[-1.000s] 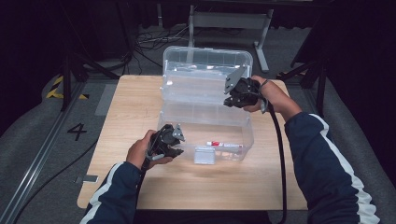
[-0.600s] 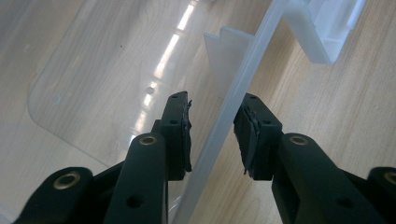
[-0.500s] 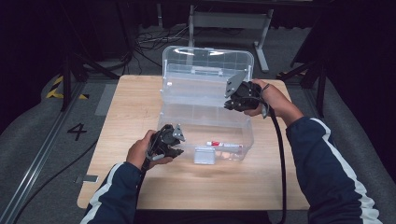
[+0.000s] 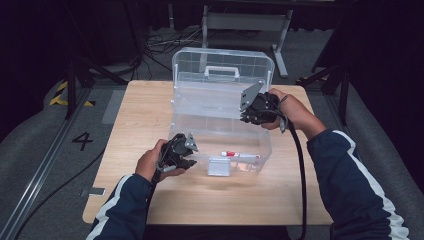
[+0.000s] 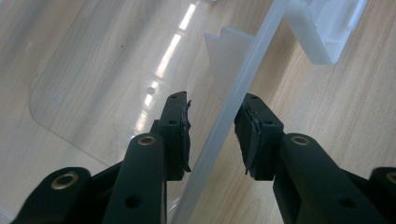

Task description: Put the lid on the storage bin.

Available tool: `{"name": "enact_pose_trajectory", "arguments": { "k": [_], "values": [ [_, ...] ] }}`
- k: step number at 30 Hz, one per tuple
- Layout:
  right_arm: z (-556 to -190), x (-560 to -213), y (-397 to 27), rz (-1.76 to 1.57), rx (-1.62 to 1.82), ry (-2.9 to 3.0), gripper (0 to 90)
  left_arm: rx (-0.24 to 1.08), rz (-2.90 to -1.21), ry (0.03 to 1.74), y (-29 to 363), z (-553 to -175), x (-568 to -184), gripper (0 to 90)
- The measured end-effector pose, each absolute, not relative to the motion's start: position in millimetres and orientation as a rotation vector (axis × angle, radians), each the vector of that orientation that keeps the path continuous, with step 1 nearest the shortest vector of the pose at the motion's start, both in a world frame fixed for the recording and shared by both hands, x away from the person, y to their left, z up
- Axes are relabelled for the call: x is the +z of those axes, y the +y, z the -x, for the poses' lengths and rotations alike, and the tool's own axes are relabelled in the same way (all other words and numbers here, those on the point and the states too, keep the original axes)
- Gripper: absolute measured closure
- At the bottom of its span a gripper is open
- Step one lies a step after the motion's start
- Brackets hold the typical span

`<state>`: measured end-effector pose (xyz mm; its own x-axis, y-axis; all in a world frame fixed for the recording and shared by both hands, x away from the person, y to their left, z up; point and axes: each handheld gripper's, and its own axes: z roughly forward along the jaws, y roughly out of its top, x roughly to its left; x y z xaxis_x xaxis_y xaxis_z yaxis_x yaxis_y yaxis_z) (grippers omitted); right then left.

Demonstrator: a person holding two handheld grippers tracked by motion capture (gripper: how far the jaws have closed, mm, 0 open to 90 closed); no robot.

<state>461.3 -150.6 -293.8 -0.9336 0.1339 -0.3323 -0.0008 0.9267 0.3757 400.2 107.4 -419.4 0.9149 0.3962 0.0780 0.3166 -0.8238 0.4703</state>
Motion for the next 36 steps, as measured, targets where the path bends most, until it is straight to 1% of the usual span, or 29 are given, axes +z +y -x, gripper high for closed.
{"name": "enact_pose_trajectory", "arguments": {
  "k": [8, 22, 36],
  "values": [
    [-457.0, -295.5, -150.5, -0.086, 0.527, 2.708, 82.7, 0.250, -2.612, 0.513, 107.4, -399.7, -419.7, 65.3],
    [-452.4, -301.0, -159.9, -0.094, 0.653, 2.731, 83.6, 0.250, -2.613, 0.510, 107.4, -399.4, -419.8, 64.9],
    [-445.6, -309.2, -167.9, -0.082, 0.754, 2.729, 84.2, 0.277, -2.594, 0.506, 108.1, -396.7, -421.1, 63.7]
  ]
}}
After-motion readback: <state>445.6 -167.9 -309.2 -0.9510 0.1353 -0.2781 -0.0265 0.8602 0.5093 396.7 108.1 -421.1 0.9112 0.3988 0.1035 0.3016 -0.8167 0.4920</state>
